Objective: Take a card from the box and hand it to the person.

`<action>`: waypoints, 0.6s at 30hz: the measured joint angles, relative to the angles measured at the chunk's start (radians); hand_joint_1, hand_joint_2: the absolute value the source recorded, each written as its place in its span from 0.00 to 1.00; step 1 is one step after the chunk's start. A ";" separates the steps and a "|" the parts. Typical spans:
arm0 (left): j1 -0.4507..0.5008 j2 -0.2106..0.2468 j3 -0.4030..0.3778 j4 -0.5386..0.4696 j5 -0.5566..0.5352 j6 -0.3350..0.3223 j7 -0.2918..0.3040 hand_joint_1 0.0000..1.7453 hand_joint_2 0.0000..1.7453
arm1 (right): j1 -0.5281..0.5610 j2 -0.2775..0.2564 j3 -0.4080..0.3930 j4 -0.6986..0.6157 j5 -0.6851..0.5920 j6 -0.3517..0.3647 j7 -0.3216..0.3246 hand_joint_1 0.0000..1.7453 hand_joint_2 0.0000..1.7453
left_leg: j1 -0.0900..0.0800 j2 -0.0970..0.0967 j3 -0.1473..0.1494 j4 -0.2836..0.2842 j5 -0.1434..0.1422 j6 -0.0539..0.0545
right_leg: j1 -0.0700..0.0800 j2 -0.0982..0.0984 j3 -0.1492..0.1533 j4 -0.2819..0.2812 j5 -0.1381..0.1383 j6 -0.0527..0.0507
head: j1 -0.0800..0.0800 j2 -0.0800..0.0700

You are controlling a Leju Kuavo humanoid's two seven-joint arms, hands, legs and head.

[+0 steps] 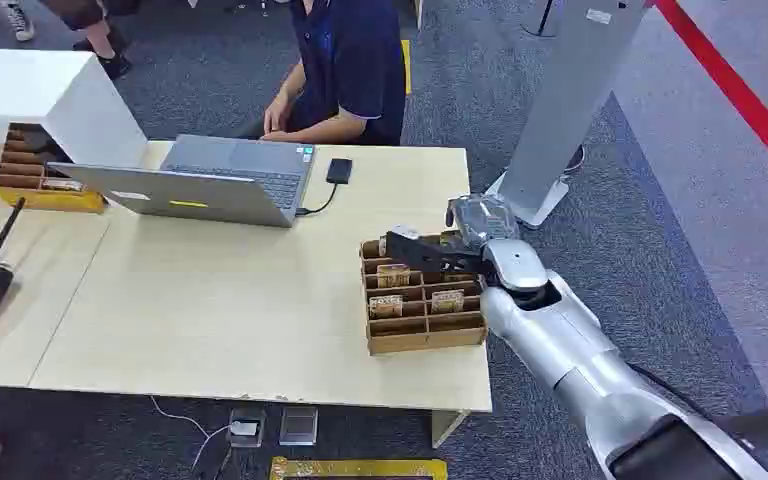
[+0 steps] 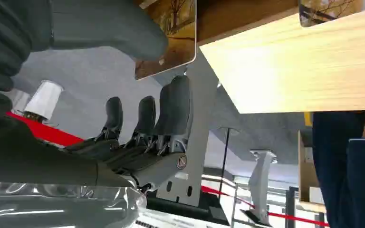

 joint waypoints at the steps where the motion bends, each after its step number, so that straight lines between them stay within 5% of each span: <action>1: 0.000 0.000 0.000 0.000 0.000 0.000 0.000 0.00 0.00 | 0.000 0.000 0.000 0.000 0.000 0.000 0.000 0.55 1.00 | 0.000 0.000 0.000 0.000 0.000 0.000 | 0.000 0.000 0.000 0.000 0.000 0.000 | 0.000 0.000; 18: 0.000 0.002 0.000 -0.001 0.003 0.000 0.000 0.00 0.00 | 0.009 0.007 -0.003 0.034 0.001 0.007 0.000 0.62 1.00 | 0.000 0.000 0.000 0.000 0.000 0.000 | 0.000 0.000 0.000 0.000 0.000 0.000 | 0.000 0.000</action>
